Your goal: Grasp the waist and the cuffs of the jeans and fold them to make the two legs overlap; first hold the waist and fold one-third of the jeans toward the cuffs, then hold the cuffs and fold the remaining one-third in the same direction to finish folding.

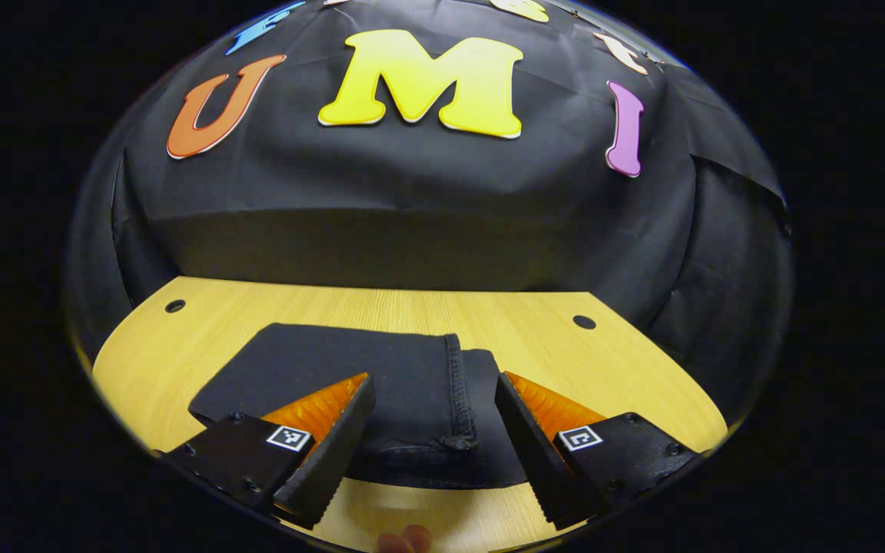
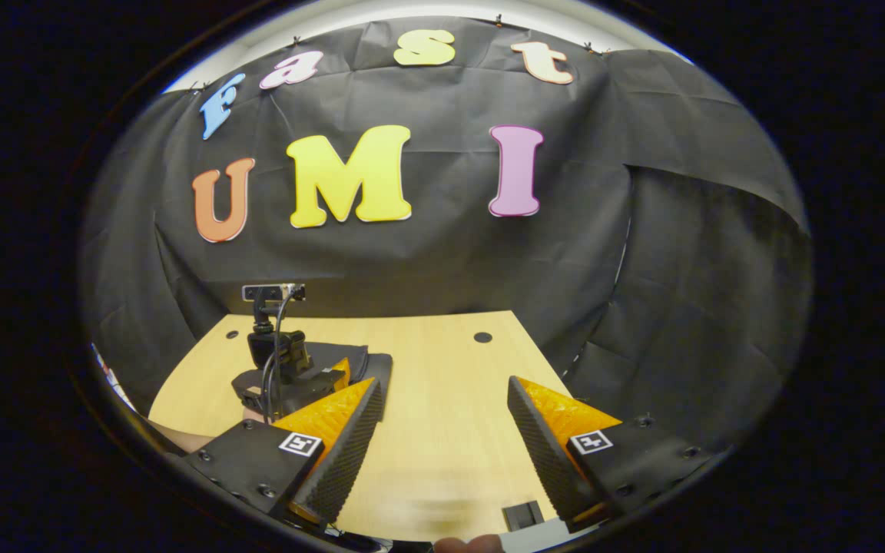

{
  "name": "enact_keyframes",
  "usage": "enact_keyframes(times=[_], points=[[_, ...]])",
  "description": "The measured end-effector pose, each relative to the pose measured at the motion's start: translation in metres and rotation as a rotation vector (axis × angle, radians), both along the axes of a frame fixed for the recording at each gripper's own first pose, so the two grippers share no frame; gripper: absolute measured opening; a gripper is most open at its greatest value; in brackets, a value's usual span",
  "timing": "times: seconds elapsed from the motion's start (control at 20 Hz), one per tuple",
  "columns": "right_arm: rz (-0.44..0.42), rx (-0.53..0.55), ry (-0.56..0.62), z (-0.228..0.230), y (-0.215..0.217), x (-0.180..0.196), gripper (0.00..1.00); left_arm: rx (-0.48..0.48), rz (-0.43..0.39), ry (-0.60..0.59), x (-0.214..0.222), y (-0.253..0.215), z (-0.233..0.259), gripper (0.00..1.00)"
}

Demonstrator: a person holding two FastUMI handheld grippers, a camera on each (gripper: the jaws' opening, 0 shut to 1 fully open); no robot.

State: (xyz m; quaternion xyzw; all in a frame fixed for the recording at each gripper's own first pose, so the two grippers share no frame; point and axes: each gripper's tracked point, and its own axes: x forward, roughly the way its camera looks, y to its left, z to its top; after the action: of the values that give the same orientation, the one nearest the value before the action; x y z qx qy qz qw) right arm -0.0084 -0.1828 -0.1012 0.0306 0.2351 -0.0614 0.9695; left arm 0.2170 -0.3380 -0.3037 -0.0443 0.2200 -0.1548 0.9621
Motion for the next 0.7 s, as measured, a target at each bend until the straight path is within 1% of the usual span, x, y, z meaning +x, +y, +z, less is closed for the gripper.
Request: enact_keyframes(times=[0.05, 0.1, 0.15, 0.2, 0.35, 0.4, 0.55, 0.6, 0.65, 0.7], points=[[0.017, -0.006, -0.015, 0.003, 0.007, 0.006, 1.0, -0.003, -0.001, -0.026, -0.001, 0.007, 0.016, 1.0], [0.035, -0.013, -0.036, 0.01, 0.013, 0.011, 1.0, -0.008, 0.004, -0.055, -0.001, 0.017, 0.036, 1.0], [0.052, -0.018, -0.061, 0.017, 0.021, 0.019, 0.98, -0.021, 0.013, -0.083, -0.002, 0.029, 0.059, 1.0], [0.07, -0.012, -0.085, 0.024, 0.032, 0.027, 1.0, -0.035, 0.018, -0.109, -0.007, 0.039, 0.08, 1.0], [0.12, 0.011, -0.172, 0.051, 0.067, 0.059, 1.0, -0.045, 0.031, -0.213, -0.019, 0.076, 0.153, 1.0], [0.138, 0.014, -0.197, 0.058, 0.08, 0.068, 0.98, -0.044, 0.042, -0.242, -0.023, 0.092, 0.174, 1.0], [0.172, 0.016, -0.275, 0.084, 0.114, 0.088, 0.98, -0.066, 0.099, -0.294, -0.04, 0.143, 0.229, 1.0], [0.178, 0.018, -0.299, 0.093, 0.126, 0.094, 1.0, -0.06, 0.128, -0.319, -0.043, 0.163, 0.247, 1.0], [0.187, 0.025, -0.319, 0.1, 0.139, 0.098, 0.98, -0.043, 0.149, -0.336, -0.047, 0.181, 0.259, 1.0], [0.19, 0.03, -0.337, 0.106, 0.151, 0.1, 1.0, -0.021, 0.174, -0.363, -0.054, 0.205, 0.273, 1.0]])
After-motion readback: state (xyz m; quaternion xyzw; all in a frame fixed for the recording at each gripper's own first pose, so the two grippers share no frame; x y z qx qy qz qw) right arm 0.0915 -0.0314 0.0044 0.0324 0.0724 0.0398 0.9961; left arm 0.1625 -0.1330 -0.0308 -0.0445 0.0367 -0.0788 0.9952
